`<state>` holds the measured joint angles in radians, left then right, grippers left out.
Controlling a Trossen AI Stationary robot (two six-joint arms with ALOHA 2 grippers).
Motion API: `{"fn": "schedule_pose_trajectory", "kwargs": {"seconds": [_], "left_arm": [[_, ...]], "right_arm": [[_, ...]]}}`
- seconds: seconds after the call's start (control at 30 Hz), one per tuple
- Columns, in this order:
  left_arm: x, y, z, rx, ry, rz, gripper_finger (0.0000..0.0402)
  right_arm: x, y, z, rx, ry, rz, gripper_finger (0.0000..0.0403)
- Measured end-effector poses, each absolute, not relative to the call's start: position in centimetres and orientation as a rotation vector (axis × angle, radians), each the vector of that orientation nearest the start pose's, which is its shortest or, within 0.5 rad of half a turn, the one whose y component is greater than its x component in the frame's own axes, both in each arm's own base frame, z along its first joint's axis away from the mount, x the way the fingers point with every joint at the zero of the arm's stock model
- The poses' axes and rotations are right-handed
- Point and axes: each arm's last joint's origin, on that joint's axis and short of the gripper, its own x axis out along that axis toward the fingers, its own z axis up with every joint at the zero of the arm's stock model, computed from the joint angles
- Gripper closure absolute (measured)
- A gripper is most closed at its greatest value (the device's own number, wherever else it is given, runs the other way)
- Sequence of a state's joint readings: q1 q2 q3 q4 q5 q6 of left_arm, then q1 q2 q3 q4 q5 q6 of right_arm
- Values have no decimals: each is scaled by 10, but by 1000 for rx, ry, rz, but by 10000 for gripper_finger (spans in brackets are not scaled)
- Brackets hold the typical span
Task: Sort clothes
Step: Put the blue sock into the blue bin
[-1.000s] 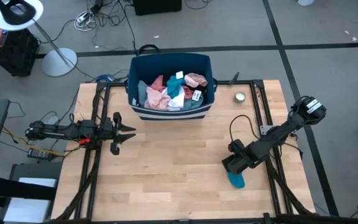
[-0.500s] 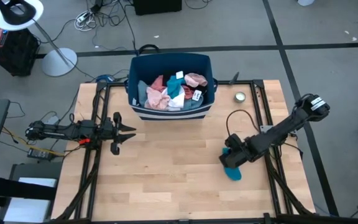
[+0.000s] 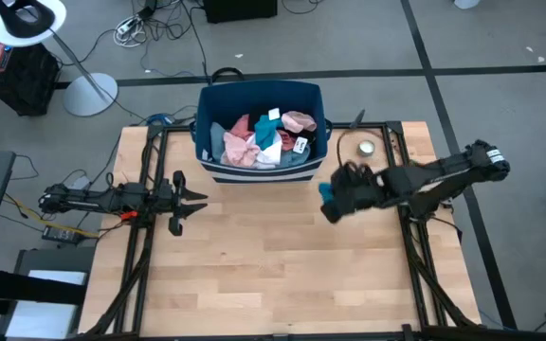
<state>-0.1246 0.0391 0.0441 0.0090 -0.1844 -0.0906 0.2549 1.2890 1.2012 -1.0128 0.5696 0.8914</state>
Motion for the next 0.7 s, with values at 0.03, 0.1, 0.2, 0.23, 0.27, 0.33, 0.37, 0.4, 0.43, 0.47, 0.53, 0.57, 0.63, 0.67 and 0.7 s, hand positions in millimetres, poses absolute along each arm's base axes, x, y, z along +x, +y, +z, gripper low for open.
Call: {"fn": "schedule_pose_trajectory", "kwargs": {"seconds": [0.03,0.1,0.2,0.23,0.27,0.33,0.37,0.4,0.43,0.47,0.53,0.57,0.63,0.67,0.7], "left_arm": [[97,-7,176,-93,-16,59,287],[97,-7,176,-93,-17,59,287],[97,-7,176,-93,-16,59,287],[97,-7,176,-93,-17,59,287],[97,-7,176,-93,-16,59,287],[97,-7,176,-93,-16,59,287],[97,-7,176,-93,-17,59,287],[97,-7,176,-92,-17,59,287],[97,-7,176,-92,-16,58,287],[97,-7,176,-92,-17,56,287],[97,-7,176,-92,-16,56,287],[97,-7,176,-92,-16,56,287],[97,-7,176,-93,-17,56,287],[97,-7,176,-93,-17,56,287],[97,-7,176,-93,-16,56,287]], "right_arm": [[237,41,325,344,757,-683,399],[242,33,347,297,689,-675,399],[250,22,378,230,589,-657,399],[252,18,389,213,548,-648,399],[254,15,400,197,504,-639,399],[257,6,416,162,429,-638,399],[259,1,424,143,391,-640,399],[261,-4,430,123,362,-646,399],[262,-9,435,105,341,-657,399],[263,-14,440,95,312,-668,399],[267,-25,447,76,266,-693,399],[268,-31,449,71,244,-700,399],[273,-43,448,59,247,-715,399],[277,-48,446,62,238,-715,399],[280,-54,445,66,237,-714,399]]}}
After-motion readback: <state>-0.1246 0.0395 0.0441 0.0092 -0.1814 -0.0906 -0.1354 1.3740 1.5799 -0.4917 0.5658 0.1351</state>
